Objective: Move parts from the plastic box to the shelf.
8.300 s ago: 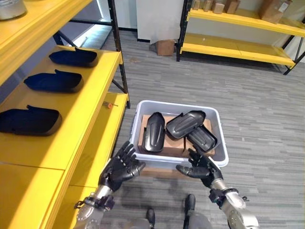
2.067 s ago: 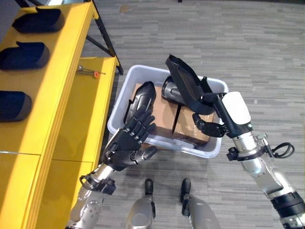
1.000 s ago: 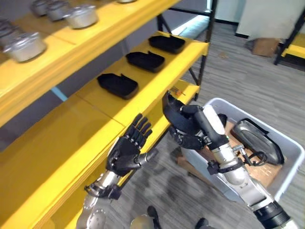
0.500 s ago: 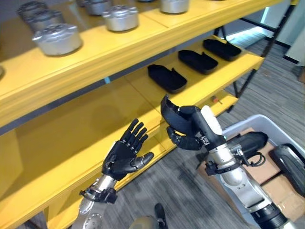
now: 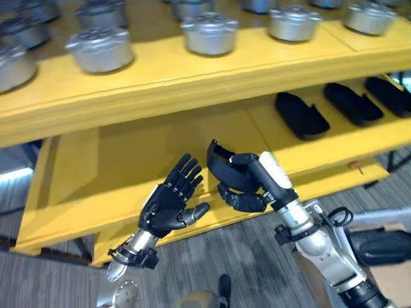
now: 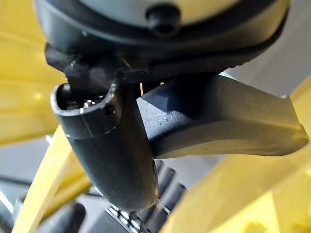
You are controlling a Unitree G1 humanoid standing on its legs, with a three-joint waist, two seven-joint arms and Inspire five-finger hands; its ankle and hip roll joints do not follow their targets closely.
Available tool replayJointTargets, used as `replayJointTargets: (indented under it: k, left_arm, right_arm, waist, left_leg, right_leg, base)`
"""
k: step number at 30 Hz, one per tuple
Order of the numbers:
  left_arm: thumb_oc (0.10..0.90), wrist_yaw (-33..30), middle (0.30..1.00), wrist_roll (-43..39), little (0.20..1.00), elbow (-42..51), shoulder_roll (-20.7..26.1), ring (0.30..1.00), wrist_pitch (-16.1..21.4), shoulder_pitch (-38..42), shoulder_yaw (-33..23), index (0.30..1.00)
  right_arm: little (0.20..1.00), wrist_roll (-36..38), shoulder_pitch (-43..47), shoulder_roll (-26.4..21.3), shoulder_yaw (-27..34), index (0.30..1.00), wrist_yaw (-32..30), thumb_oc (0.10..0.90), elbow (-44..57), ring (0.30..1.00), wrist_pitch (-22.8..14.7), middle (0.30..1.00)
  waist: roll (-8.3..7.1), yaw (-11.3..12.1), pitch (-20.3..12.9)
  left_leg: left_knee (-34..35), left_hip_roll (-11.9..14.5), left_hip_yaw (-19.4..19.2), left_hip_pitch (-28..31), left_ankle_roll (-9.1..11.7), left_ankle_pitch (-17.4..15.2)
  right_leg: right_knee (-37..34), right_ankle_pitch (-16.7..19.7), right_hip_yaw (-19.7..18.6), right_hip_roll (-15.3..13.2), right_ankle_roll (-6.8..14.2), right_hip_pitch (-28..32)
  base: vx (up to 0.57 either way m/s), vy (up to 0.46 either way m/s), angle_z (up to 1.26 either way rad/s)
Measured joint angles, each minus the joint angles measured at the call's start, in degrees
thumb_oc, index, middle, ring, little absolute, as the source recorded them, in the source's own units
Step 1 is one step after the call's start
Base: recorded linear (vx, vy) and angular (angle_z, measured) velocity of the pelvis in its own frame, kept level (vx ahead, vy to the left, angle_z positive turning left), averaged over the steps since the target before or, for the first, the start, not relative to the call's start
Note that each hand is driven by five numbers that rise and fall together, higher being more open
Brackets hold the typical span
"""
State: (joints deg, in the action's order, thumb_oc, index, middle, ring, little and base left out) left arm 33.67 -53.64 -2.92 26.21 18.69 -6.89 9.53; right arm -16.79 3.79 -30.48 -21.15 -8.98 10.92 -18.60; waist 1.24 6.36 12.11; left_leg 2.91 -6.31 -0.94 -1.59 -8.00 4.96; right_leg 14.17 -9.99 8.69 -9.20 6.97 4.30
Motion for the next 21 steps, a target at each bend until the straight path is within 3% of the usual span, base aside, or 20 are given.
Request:
replayJointTargets:
  k: [1,3,5,7,8,9,10,11,12,14,15,16,21]
  left_arm:
    - [0.9,0.58,1.0,0.05,1.0,0.03,0.29,1.0,-0.1,-1.07,-1.54,1.0]
    - [0.9,0.29,1.0,0.02,1.0,0.69,0.69,1.0,-0.1,-3.46,-3.42,1.0]
    - [0.9,0.26,1.0,0.05,1.0,0.74,0.55,1.0,-1.01,-3.95,-3.35,1.0]
    - [0.9,0.3,1.0,0.08,1.0,0.77,0.4,1.0,-1.23,-3.47,-2.95,1.0]
    - [0.9,0.34,1.0,0.41,1.0,0.17,-0.73,1.0,-1.89,-1.99,-2.3,1.0]
    - [0.9,0.33,1.0,0.51,1.0,0.09,-0.79,1.0,-2.52,-1.39,-1.68,1.0]
    - [0.9,0.76,1.0,1.02,1.0,0.4,-0.15,1.0,-2.98,-0.76,-0.64,1.0]
    - [0.9,0.79,1.0,1.0,1.0,0.71,-0.12,1.0,-2.97,-1.17,-0.81,1.0]
    - [0.9,0.78,1.0,0.96,1.0,0.82,-0.05,1.0,-2.87,-1.54,-1.09,1.0]
    - [0.9,0.68,1.0,0.93,1.0,0.8,-0.08,1.0,-2.89,-1.95,-1.45,1.0]
    - [0.9,0.68,1.0,0.96,1.0,0.82,-0.47,1.0,-2.91,-2.39,-1.43,1.0]
    - [0.9,0.99,1.0,0.99,1.0,1.47,-0.01,1.0,-2.91,-3.43,-1.43,1.0]
    - [0.9,1.81,1.0,0.68,1.0,1.49,-0.09,1.0,-3.44,-4.07,-2.08,1.0]
  right_arm:
    - [0.3,0.42,0.13,-0.89,0.1,0.3,1.77,0.4,0.0,0.3,-0.5,0.3]
    - [0.3,0.72,1.48,-0.74,0.19,0.3,2.87,0.4,-0.07,0.3,-1.62,0.3]
    - [0.3,0.72,2.69,-1.0,0.14,0.3,2.99,0.4,-0.16,0.3,-1.79,0.3]
    - [0.3,0.52,3.46,-1.03,0.02,0.3,2.92,0.4,-0.14,0.3,-1.8,0.3]
    - [0.3,-0.41,3.53,-1.54,0.17,0.3,2.28,0.4,-0.2,0.3,-1.33,0.3]
    - [0.3,-1.01,3.55,-1.74,0.18,0.3,2.11,0.4,-0.38,0.3,-0.76,0.3]
    - [0.3,-1.55,3.22,-1.92,0.6,0.3,1.99,0.4,-1.78,0.3,-0.9,0.3]
    - [0.3,-1.98,3.14,-1.94,0.84,0.3,1.99,0.4,-2.61,0.3,-1.23,0.3]
    - [0.3,-2.81,3.13,-1.92,1.28,0.3,1.95,0.4,-3.63,0.3,-1.5,0.3]
    - [0.3,-3.96,3.44,-1.96,1.78,0.3,1.68,0.4,-6.36,0.3,-2.19,0.3]
    - [0.3,-4.83,3.74,-1.94,1.68,0.3,1.12,0.4,-7.92,0.3,-2.37,0.3]
    - [0.3,-6.91,4.35,-2.39,1.56,0.3,0.37,0.4,-10.45,0.3,-2.42,0.3]
    - [0.3,-12.52,5.99,-4.62,1.62,0.3,-2.42,0.4,-14.62,0.3,-2.36,0.3]
  waist:
    - [-0.6,1.24,0.04]
    - [-1.0,2.58,0.02]
    - [-0.81,2.04,-0.07]
    - [-1.54,1.42,-0.44]
    - [-1.62,0.65,-0.51]
    - [-1.14,-0.75,-0.49]
    - [-0.79,-2.73,-0.42]
    - [-1.03,-2.75,-0.55]
    - [-1.64,-2.2,-0.71]
    - [-2.91,-1.18,-0.8]
    - [-2.39,-1.07,-0.75]
    - [-2.23,-0.72,-0.76]
    - [-2.52,0.3,-0.7]
  left_leg:
    - [0.75,0.18,-0.78,0.82,-0.29,-0.2]
    - [0.84,-0.56,-1.81,1.45,-0.66,-0.7]
    - [1.36,-1.01,-0.44,2.77,-0.56,-1.02]
    - [1.22,-1.02,1.34,2.78,0.32,-0.64]
    - [1.03,-1.31,4.54,2.72,1.31,0.03]
    - [1.67,-0.97,6.56,3.13,1.63,0.23]
    - [1.72,-0.28,10.05,3.88,2.11,0.26]
    - [1.73,-0.13,10.4,4.12,2.11,0.1]
    - [1.74,-0.41,10.39,4.4,2.26,-0.2]
    - [1.75,-1.97,10.44,4.86,2.99,-0.98]
    - [1.76,-1.69,10.34,4.84,3.61,-1.84]
    - [1.76,-0.6,6.86,5.1,4.88,-2.85]
    - [1.7,0.25,5.11,7.54,5.0,-2.47]
  right_leg:
    - [-1.12,0.1,-0.33,1.19,0.28,-3.27]
    - [-3.31,3.35,1.59,1.42,-1.68,-7.3]
    - [-5.91,7.0,1.05,2.48,-2.35,-7.18]
    - [-9.01,9.2,-2.0,4.16,-2.14,-5.18]
    - [-7.92,9.6,-5.18,5.02,-2.31,-4.84]
    - [-6.06,9.08,-5.89,5.09,-2.02,-5.23]
    - [-2.13,4.76,-7.86,6.53,-2.32,-7.06]
    - [-3.73,4.95,-9.06,7.13,-2.5,-7.05]
    - [-6.34,6.07,-9.6,7.13,-2.87,-7.04]
    - [-12.19,12.47,-9.62,5.75,-3.13,-6.74]
    - [-13.53,13.44,-9.11,5.75,-3.26,-5.57]
    - [-16.23,14.13,-8.07,5.87,-3.69,-3.53]
    - [-19.11,13.38,-6.16,6.63,-4.38,0.67]
  base:
    - [0.09,0.018,0.55]
    - [0.14,0.008,-0.03]
    - [0.19,-0.003,0.2]
    - [0.16,-0.016,0.52]
    - [0.14,-0.033,0.9]
    - [0.14,-0.059,1.4]
    - [0.17,-0.073,1.19]
    - [0.12,-0.059,0.86]
    - [0.12,-0.055,0.21]
    - [0.15,-0.061,0.18]
    - [0.17,-0.062,0.24]
    - [0.17,-0.06,0.21]
    - [0.14,-0.064,0.18]
